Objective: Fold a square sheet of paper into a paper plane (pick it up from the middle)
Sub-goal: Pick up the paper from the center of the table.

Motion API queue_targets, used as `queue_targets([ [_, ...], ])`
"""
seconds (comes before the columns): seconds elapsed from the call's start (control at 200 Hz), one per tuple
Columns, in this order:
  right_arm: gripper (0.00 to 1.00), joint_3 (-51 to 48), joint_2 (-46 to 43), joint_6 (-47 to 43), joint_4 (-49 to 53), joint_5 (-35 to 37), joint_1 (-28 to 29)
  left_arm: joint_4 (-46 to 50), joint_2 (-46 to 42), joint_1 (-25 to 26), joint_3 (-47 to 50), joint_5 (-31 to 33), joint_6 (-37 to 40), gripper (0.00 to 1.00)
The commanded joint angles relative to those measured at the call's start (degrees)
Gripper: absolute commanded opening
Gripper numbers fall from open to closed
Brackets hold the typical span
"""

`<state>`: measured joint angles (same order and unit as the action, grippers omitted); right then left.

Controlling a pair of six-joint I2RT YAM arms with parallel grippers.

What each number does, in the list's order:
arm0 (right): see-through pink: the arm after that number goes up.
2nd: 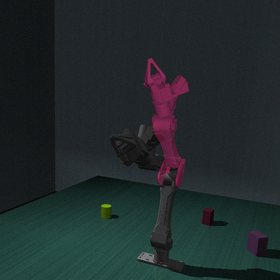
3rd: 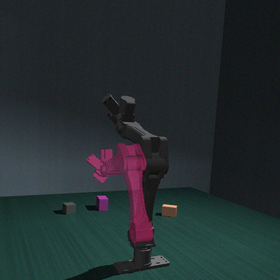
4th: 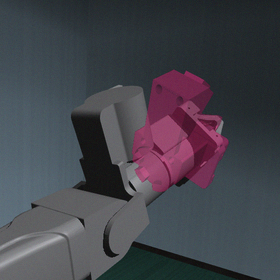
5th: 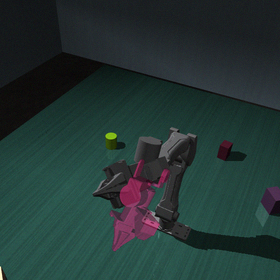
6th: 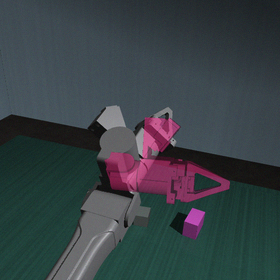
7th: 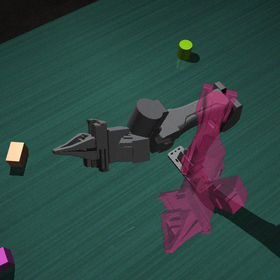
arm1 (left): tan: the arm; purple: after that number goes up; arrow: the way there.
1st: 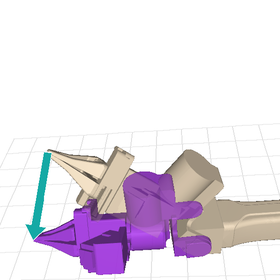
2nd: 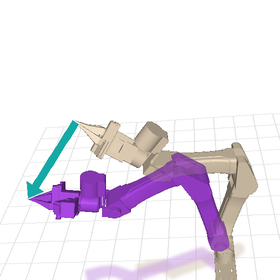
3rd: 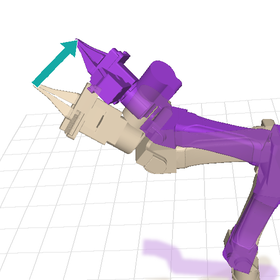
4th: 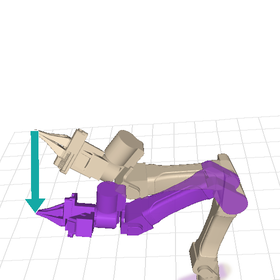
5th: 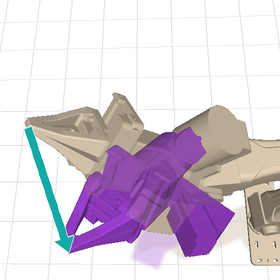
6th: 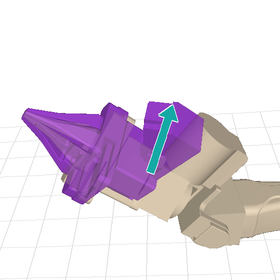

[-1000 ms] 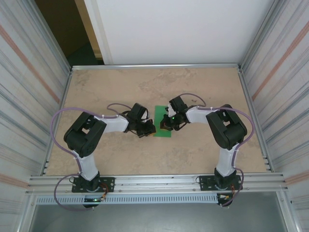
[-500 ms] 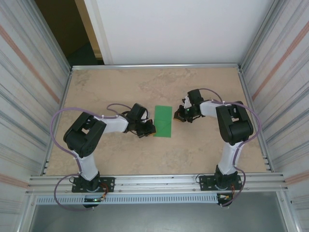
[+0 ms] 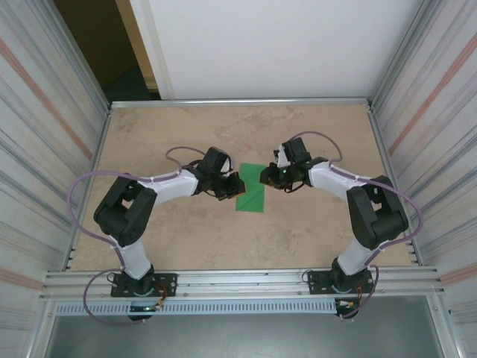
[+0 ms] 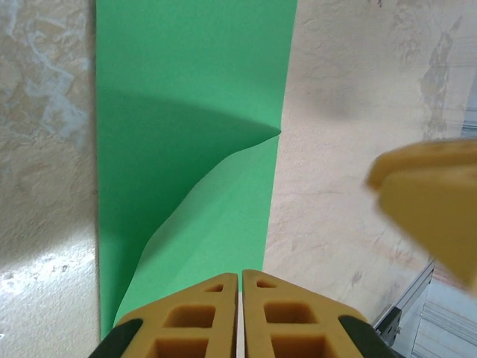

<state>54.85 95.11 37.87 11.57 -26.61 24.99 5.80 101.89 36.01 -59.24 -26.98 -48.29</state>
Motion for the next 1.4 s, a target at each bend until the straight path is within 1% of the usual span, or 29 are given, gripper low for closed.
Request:
queue_targets([
  [0.0, 0.29, -2.8, -0.9, 6.2, -3.1, -0.4, 1.1, 0.7, 1.9, 0.0, -2.3, -0.2, 1.6, 0.12],
  [0.075, 0.34, -4.7, -0.3, 9.6, -6.8, -1.5, 1.2, 1.3, 3.9, -0.1, -4.2, 0.4, 2.3, 0.12],
  [0.21, 0.37, -6.1, 1.1, 13.3, -9.9, -1.8, 1.1, 0.8, 6.8, -1.0, -6.2, 1.8, 2.7, 0.12],
  [0.291, 0.38, -6.8, 1.6, 15.3, -11.3, -1.6, 1.1, -0.9, 7.5, -1.7, -5.7, 2.5, 2.0, 0.15],
  [0.391, 0.41, -7.2, 2.3, 17.9, -12.8, -1.3, 1.1, -4.7, 8.0, -2.1, -3.9, 1.8, 0.7, 0.17],
  [0.566, 0.43, -7.2, 3.1, 20.0, -13.6, -0.3, 1.1, -5.2, 9.0, -2.5, -2.6, 2.5, -0.6, 0.21],
  [0.887, 0.42, -8.2, 3.6, 22.4, -14.0, 1.1, 1.2, -4.4, 9.4, -2.7, -0.5, 3.4, -2.7, 0.21],
  [1.138, 0.42, -7.5, 5.5, 22.8, -14.6, 0.0, 2.4, -4.7, 9.9, -2.7, 0.3, 3.3, -3.7, 0.21],
  [1.393, 0.36, -7.0, 6.9, 23.3, -15.8, -0.6, 3.3, -4.6, 10.0, -2.8, 0.5, 3.2, -4.0, 0.21],
])
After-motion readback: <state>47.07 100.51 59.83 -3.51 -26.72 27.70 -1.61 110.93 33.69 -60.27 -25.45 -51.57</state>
